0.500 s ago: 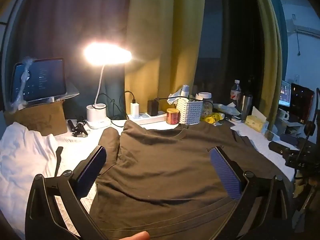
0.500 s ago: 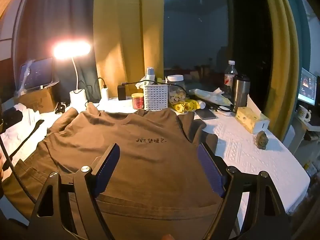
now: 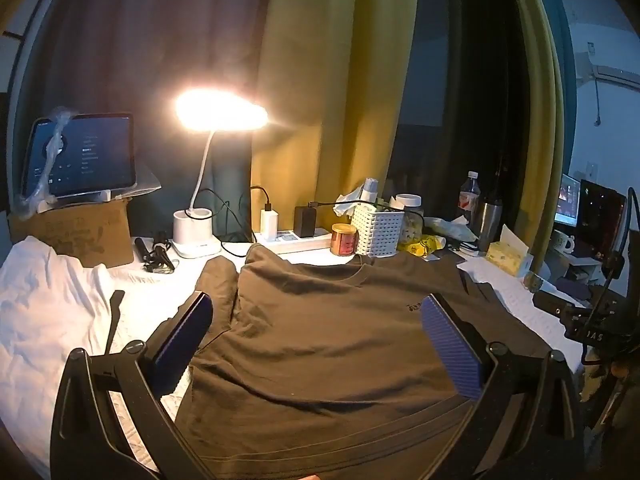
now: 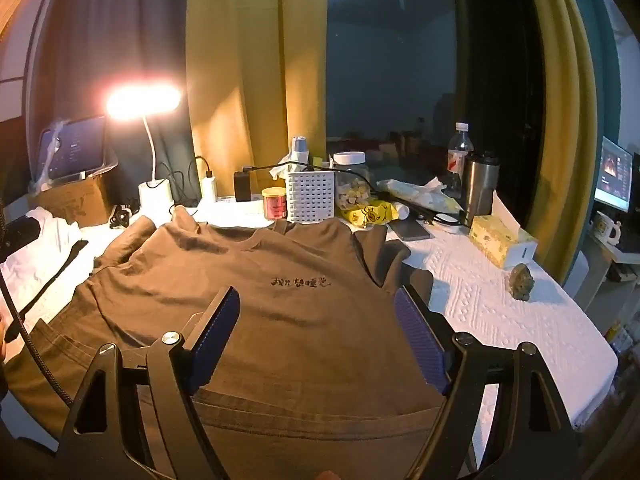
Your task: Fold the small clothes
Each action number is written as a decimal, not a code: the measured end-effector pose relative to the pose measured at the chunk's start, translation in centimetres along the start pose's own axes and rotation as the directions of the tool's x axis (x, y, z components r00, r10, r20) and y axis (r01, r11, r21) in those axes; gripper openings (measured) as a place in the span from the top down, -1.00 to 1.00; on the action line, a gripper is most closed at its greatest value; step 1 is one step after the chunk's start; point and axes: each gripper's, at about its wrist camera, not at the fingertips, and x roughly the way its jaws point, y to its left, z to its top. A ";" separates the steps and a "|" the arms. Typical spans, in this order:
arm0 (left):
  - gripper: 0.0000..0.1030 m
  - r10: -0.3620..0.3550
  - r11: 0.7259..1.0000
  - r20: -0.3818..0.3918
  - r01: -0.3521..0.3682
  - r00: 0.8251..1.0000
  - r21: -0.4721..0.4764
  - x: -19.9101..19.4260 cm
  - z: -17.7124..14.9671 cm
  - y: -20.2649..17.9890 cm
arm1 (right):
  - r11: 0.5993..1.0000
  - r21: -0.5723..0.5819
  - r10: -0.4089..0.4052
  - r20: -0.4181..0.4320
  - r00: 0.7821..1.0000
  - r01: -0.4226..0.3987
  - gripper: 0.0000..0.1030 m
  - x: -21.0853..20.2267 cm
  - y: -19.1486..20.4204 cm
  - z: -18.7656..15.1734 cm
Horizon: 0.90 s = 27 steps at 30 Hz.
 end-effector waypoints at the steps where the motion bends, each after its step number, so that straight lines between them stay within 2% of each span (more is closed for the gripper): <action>1: -0.98 0.006 1.000 -0.003 -0.006 1.000 0.005 0.0 -0.1 -0.1 | 1.000 0.000 -0.001 0.001 1.000 0.001 -0.60 0.1 0.0 0.0; 27: -0.98 -0.002 0.999 0.009 0.003 1.000 -0.049 -0.8 -0.1 0.4 | 1.000 -0.006 -0.005 0.006 1.000 0.005 -0.60 -0.4 -0.3 0.2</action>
